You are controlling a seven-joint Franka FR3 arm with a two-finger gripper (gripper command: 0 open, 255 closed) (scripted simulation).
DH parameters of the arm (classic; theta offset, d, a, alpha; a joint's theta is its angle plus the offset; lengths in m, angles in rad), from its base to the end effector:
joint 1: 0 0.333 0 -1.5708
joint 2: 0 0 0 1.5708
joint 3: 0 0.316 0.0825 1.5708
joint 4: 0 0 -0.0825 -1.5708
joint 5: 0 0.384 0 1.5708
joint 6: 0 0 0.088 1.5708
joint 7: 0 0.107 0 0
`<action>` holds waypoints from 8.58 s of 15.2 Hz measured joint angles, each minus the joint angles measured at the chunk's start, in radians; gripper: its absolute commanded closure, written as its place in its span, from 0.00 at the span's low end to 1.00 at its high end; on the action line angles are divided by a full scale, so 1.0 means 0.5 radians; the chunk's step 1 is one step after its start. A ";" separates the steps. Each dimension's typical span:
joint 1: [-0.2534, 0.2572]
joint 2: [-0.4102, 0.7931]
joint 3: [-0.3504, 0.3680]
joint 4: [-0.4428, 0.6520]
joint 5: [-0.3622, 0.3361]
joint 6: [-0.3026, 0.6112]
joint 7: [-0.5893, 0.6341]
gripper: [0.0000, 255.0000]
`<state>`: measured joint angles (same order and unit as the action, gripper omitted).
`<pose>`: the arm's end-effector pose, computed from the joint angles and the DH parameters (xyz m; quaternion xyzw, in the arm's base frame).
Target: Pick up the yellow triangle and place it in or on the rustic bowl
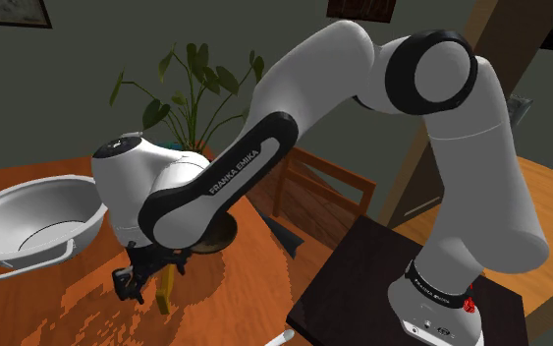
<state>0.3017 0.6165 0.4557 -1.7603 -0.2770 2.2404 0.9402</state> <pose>0.4977 0.4252 0.2395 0.9987 -0.0338 -0.0382 0.0063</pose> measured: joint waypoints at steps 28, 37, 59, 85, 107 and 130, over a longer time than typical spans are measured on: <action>0.045 0.127 -0.046 0.022 -0.056 0.100 0.043 1.00; 0.004 -0.039 0.016 0.021 0.019 -0.058 0.009 1.00; -0.215 -0.417 0.085 -0.025 0.207 -0.359 -0.233 1.00; -0.401 -0.238 0.015 0.072 0.267 -0.106 -0.553 0.00; 0.010 0.233 -0.142 0.504 0.053 -0.074 -0.039 0.00; 0.478 1.140 -0.343 1.578 -0.058 -0.235 0.340 1.00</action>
<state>0.5407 1.1867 0.2840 -0.9714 -0.3062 2.1229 1.1104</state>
